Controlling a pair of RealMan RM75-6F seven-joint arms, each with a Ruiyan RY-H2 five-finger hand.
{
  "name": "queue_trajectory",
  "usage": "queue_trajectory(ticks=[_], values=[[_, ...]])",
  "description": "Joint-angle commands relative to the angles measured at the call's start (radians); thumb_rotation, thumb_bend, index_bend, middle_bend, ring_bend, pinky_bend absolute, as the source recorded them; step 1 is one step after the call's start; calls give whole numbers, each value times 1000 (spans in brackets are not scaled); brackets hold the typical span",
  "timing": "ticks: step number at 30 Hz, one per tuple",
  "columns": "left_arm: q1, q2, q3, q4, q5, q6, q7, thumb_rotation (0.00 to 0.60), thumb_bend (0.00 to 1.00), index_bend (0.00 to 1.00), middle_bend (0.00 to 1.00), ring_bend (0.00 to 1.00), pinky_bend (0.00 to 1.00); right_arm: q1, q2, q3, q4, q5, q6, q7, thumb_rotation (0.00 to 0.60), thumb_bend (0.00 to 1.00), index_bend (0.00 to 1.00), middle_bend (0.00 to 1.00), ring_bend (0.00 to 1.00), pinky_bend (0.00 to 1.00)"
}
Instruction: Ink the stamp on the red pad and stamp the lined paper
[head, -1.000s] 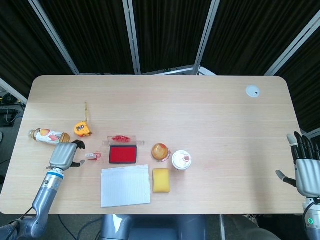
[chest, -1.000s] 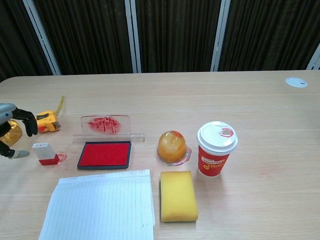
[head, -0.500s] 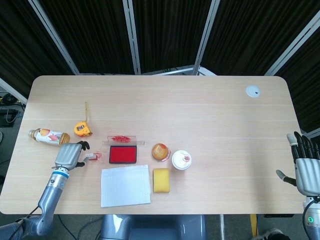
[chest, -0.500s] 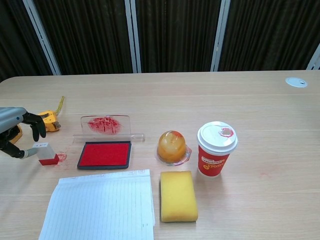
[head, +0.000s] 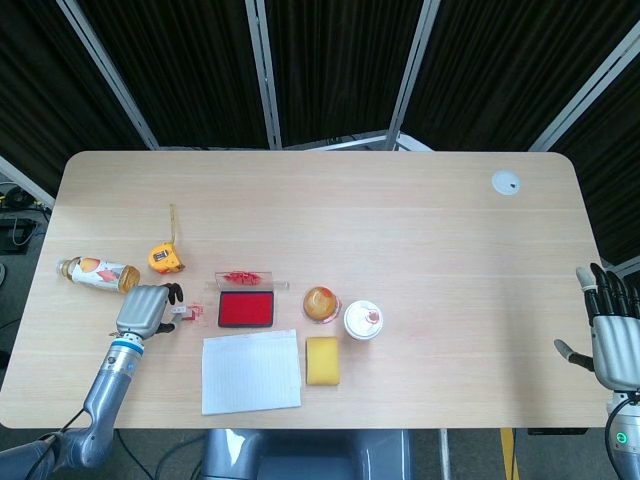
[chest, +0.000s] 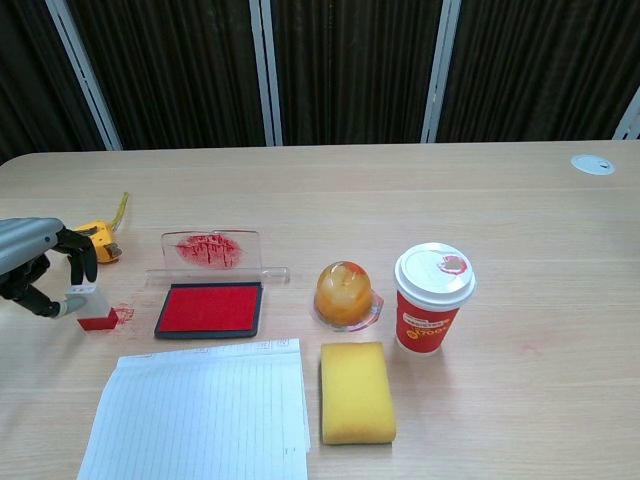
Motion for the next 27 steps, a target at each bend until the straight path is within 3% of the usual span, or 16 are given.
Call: queue_trajectory(ticks=[1,19,27], values=[[-3,-2,1,4,1,-3,-6,600,285,459,472,844,896,1,-1,0,1,2,-2,-2,600,0,0,0,0,0],[-15,-17,16,34,27,-11,-54,600,345,521,524,841,894,5,-5,0,6,13,-11,-7,600,0,0,0,0,0],[-27,35,9,-18,92,12,-115,600,358,532,532,842,894,5,-4,2,6,17,-12,-4,600,0,0,0,0,0]])
